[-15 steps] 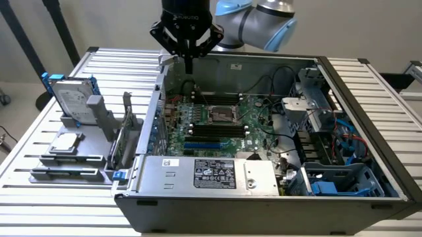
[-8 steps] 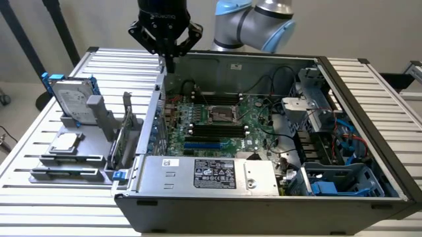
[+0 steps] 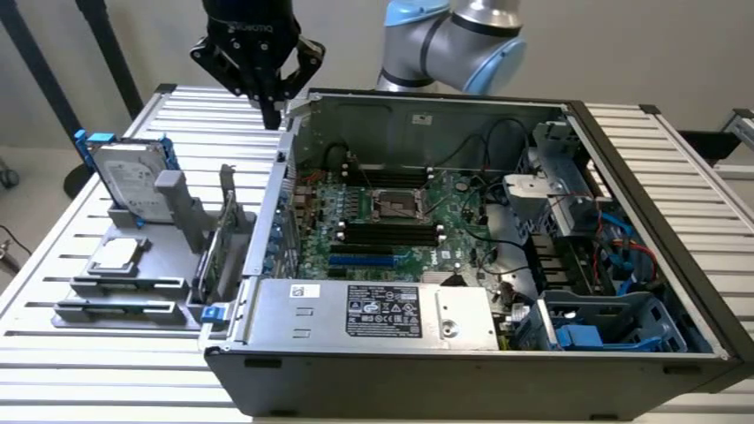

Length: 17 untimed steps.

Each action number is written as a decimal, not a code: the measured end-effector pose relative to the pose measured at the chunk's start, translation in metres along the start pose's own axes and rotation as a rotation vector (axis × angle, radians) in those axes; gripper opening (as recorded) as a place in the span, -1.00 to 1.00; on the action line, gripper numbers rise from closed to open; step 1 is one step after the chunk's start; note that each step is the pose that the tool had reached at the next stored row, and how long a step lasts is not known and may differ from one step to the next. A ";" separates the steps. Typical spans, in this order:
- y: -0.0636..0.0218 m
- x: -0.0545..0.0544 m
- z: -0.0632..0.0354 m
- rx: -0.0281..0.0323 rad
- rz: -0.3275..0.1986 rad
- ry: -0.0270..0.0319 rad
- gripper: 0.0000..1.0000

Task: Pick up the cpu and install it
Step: 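Reach for the cpu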

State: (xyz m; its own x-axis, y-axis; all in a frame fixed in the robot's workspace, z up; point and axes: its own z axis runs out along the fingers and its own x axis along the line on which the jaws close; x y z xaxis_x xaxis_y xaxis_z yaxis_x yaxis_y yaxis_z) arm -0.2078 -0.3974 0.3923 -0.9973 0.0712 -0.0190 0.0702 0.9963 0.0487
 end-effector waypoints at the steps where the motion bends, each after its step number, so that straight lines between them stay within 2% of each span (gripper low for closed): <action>1: -0.0003 0.004 -0.0001 0.0000 0.000 0.0000 -0.79; 17: -0.0055 0.077 -0.0012 0.0006 0.000 0.0001 -0.79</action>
State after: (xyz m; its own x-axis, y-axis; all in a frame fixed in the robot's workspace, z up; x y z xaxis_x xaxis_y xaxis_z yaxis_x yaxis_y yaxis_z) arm -0.2850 -0.3974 0.3918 -0.9973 0.0712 -0.0189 0.0702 0.9964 0.0481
